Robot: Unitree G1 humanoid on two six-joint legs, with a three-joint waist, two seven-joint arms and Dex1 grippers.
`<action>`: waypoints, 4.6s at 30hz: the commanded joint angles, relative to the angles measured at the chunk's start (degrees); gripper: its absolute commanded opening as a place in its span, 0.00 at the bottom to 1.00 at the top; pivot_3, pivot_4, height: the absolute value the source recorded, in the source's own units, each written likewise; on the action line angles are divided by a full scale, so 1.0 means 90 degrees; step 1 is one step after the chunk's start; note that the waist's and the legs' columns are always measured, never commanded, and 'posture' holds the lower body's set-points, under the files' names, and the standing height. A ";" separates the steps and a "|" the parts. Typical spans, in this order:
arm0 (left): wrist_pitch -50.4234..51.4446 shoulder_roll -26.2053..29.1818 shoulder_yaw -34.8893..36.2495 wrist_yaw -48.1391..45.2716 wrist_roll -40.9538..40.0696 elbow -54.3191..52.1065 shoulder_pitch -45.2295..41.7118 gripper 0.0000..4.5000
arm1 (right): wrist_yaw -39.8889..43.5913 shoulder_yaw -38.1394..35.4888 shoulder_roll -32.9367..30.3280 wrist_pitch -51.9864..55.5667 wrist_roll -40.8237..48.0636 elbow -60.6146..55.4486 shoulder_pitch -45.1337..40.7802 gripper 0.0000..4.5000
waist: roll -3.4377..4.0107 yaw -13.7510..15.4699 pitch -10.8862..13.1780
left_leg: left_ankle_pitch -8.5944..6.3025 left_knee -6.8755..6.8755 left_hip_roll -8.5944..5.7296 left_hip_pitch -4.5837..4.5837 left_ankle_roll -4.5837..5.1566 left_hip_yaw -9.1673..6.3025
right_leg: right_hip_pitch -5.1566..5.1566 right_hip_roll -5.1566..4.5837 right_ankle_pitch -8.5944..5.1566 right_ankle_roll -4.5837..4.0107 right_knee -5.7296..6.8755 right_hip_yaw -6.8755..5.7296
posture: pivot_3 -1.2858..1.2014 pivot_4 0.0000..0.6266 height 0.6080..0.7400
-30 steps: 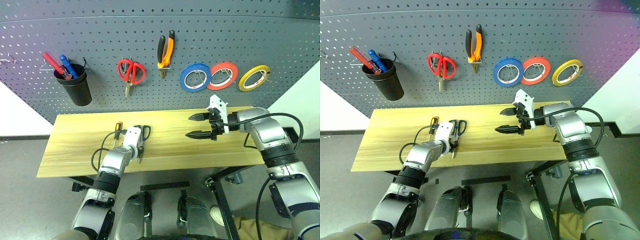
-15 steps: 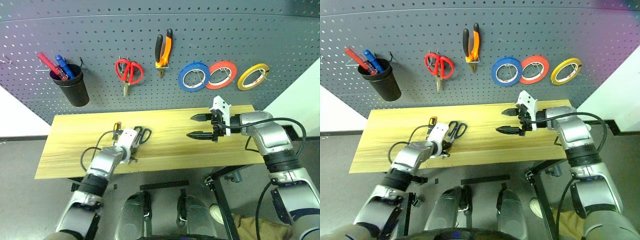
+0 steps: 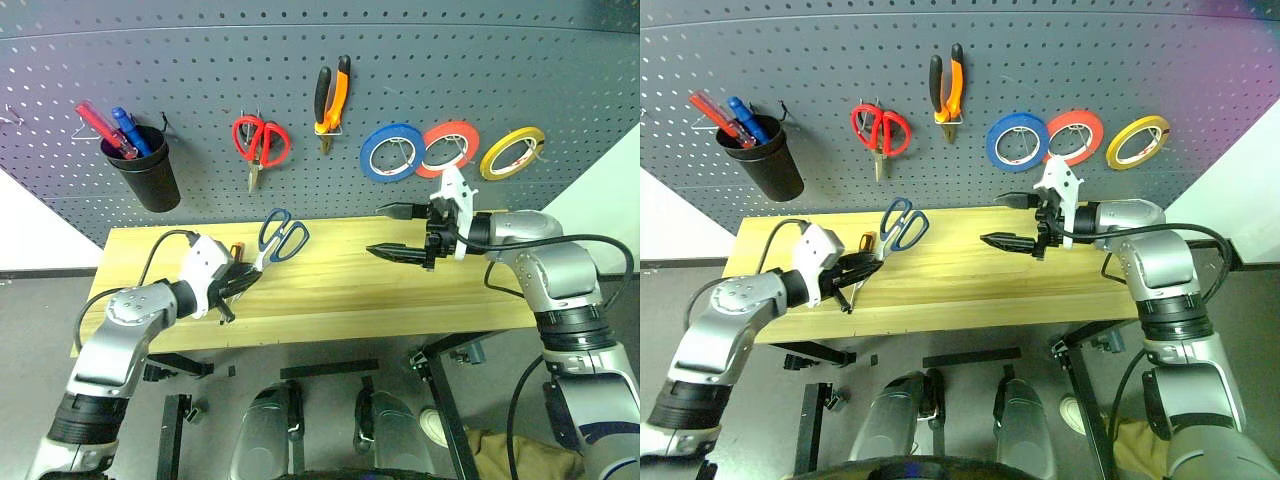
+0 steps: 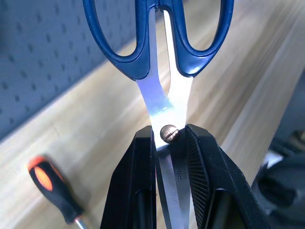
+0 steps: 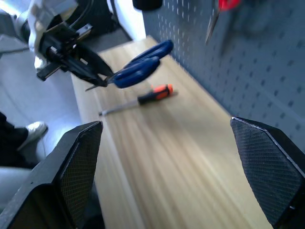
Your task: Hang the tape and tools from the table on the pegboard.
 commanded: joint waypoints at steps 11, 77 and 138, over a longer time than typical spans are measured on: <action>-0.2188 -0.0937 0.0674 0.0470 -0.0239 0.0445 -0.0398 0.12 | -0.0287 -0.0625 0.0305 0.0315 0.1055 -0.0256 -0.0771 1.00 | -0.0007 0.0070 -0.0017 | 0.0002 0.0035 0.0003 0.0005 0.0008 -0.0004 | 0.0024 0.0012 0.0024 0.0037 0.0010 -0.0005 | 0.59 0.14 1.00; -0.4143 -0.1801 -0.0322 0.3607 0.2408 0.5028 -0.3273 0.12 | -0.0876 -0.0784 -0.0012 0.0305 0.1008 -0.0664 -0.0375 1.00 | 0.0004 -0.0016 -0.0288 | -0.0009 0.0145 0.0000 0.0011 0.0059 -0.0005 | 0.0043 0.0015 0.0027 0.0043 0.0103 -0.0002 | 0.54 0.10 1.00; 0.1191 -0.2345 -0.0069 0.5362 0.2172 0.7346 -0.4296 0.87 | -0.0464 0.1289 0.1766 0.0103 -0.0738 0.2174 -0.1144 1.00 | -0.0008 -0.0019 0.0317 | -0.0023 0.0123 0.0010 0.0043 0.0047 -0.0009 | 0.0044 -0.0013 0.0022 0.0040 0.0108 0.0014 | 0.56 0.46 1.00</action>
